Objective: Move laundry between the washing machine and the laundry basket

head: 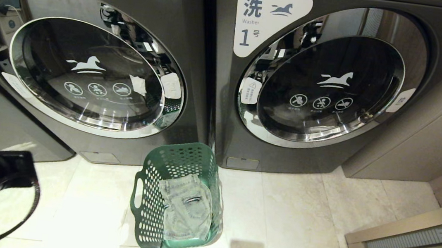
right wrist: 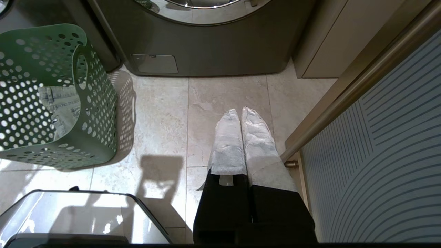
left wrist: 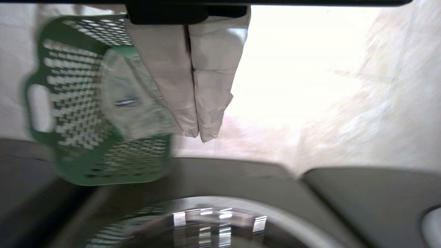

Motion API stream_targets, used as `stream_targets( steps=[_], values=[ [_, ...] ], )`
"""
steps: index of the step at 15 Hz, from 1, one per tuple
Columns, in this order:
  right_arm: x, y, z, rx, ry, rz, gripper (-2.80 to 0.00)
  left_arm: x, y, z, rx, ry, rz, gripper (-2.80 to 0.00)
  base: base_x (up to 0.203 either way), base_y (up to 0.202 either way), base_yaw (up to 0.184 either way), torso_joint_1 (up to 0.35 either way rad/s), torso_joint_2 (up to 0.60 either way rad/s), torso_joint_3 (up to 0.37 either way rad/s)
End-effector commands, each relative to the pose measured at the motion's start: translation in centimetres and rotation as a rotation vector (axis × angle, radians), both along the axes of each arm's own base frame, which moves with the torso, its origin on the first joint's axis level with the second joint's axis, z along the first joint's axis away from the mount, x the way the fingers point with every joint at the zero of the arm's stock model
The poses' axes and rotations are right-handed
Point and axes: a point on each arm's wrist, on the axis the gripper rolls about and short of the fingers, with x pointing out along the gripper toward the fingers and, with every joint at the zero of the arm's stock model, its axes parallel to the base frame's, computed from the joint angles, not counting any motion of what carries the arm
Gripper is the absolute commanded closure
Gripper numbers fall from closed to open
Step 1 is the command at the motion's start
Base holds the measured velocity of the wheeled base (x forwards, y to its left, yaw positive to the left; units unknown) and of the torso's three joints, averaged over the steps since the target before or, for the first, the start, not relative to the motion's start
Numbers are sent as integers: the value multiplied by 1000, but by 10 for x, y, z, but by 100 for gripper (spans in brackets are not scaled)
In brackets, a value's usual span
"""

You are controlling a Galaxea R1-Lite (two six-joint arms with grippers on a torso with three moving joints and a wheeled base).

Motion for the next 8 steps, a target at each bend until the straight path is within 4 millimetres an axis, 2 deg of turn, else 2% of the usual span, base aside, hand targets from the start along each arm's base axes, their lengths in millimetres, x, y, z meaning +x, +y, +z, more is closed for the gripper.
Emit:
stream_targets(
  steps=[1,4,8],
  values=[
    [0,0,0,-1,2,2,0,-46,17,-14,-1,-45,137,0,0,0,0,0,0,0],
    [0,0,0,0,2,2,0,-94,15,-53,21,16,165,0,0,0,0,0,0,0],
    [0,0,0,-2,2,1,0,-147,5,-85,25,15,-70,0,0,0,0,0,0,0]
  ],
)
